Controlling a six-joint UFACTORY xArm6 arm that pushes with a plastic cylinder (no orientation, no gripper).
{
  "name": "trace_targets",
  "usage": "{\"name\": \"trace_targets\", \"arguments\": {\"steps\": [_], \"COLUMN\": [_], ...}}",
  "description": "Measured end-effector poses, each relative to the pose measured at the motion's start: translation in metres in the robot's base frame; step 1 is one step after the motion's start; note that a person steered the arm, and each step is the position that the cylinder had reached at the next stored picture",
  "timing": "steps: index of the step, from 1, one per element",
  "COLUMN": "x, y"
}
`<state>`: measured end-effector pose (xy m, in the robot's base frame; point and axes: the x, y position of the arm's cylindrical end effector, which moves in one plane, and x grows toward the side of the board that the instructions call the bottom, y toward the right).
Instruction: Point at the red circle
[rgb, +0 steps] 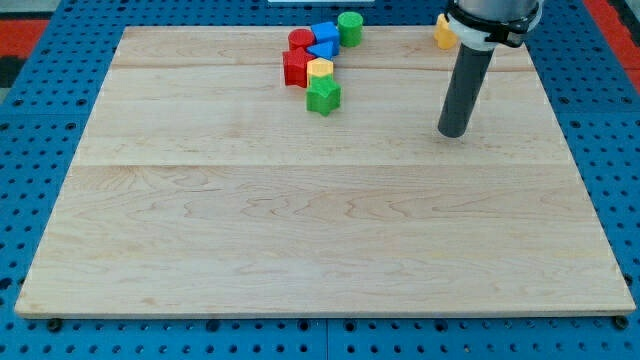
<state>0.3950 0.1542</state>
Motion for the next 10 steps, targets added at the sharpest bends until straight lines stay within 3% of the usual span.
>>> {"name": "trace_targets", "arguments": {"steps": [2, 3, 5, 6, 7, 9, 10], "x": [0.023, 0.027, 0.028, -0.024, -0.099, -0.186, -0.203], "y": [-0.002, -0.037, -0.194, -0.284, -0.317, -0.26, -0.215]}}
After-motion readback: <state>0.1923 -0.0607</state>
